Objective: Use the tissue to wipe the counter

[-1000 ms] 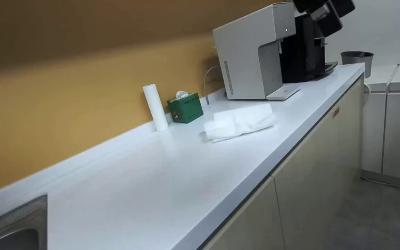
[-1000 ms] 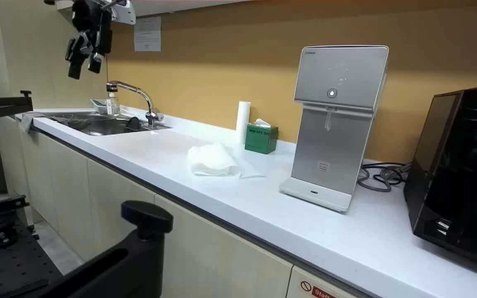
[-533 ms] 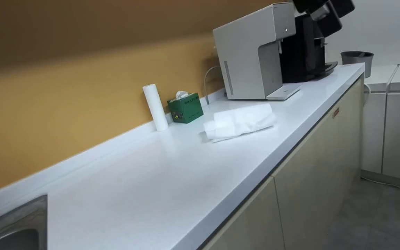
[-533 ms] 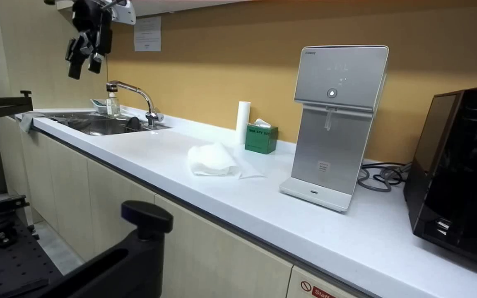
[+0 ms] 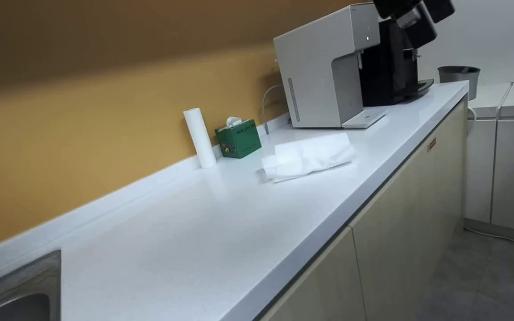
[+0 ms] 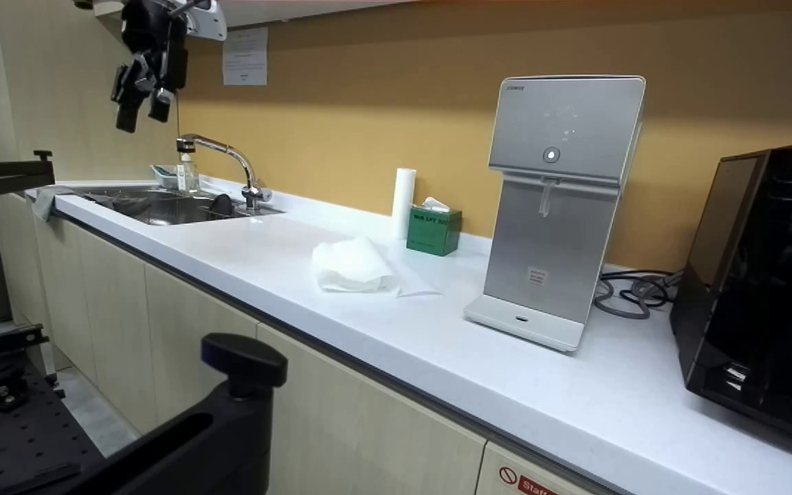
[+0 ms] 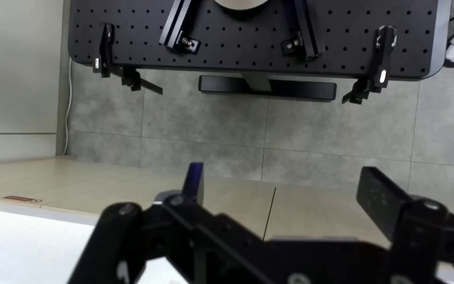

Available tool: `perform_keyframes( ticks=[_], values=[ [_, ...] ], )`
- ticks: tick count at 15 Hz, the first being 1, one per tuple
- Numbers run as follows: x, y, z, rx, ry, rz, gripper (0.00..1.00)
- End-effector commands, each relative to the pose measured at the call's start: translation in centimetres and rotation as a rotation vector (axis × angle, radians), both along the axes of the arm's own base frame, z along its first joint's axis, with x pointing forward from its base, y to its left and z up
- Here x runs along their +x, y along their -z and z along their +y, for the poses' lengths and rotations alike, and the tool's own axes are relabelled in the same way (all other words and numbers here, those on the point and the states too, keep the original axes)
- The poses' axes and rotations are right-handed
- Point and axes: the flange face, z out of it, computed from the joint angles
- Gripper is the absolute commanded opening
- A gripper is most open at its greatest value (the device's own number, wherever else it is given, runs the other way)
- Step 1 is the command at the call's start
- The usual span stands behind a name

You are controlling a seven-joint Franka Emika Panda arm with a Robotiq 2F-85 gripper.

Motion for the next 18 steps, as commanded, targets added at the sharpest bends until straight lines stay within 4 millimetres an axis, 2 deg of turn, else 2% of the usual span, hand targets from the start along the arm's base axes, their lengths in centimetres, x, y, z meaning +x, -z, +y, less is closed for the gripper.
perform_keyframes(
  ticks=[1,7,11,14,15,16,17,18],
  values=[
    [1.9,-0.3,-2.0,-0.031,0.134,-0.115,1.00],
    [7.8,0.6,-8.5,-0.054,0.331,-0.345,1.00],
    [11.7,3.3,-12.6,-0.027,0.509,-0.453,1.00],
    [14.8,5.8,-14.5,-0.014,0.613,-0.569,1.00],
    [15.7,7.0,-14.8,-0.010,0.633,-0.560,1.00],
    [15.9,7.6,-14.9,-0.003,0.648,-0.548,1.00],
    [14.4,6.9,-14.8,0.003,0.591,-0.542,1.00],
    [14.9,7.8,-15.0,0.005,0.606,-0.534,1.00]
  ],
)
